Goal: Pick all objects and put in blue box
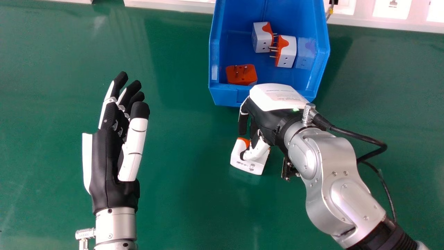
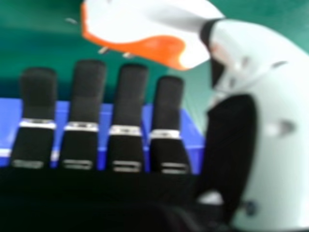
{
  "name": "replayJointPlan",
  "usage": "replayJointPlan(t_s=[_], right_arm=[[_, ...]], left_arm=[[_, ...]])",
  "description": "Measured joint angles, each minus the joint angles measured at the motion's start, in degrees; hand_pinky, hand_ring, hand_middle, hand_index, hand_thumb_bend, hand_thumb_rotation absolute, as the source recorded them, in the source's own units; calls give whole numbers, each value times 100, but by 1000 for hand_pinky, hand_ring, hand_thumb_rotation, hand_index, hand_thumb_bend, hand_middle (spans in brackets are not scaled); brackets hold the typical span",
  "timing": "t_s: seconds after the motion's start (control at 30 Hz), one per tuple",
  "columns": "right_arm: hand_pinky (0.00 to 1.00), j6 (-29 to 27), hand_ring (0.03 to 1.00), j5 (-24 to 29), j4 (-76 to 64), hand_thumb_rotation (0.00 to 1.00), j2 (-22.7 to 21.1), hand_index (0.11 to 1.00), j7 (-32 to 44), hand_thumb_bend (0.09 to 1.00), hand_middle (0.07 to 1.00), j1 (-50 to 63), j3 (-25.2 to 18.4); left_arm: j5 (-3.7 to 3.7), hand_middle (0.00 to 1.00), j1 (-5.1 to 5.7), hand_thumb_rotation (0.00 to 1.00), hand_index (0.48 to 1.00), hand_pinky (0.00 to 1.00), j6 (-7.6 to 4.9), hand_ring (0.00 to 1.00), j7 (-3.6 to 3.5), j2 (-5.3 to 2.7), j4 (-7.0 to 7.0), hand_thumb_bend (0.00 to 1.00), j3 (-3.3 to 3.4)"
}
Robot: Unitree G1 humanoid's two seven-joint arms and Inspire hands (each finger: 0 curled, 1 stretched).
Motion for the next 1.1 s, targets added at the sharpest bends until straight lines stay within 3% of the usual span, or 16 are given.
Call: replayJointPlan(t_s=[0.33,1.1], right_arm=[[664,20,755,-21,0,140,1,797,131,856,818,-26,50],[730,44,817,-21,4,188,-18,846,208,920,874,26,100]], left_arm=[[-2,881,2,775,906,820,0,872,-6,0,-26,737,-3],[10,881,2,776,905,819,1,871,11,-1,-27,735,-4]])
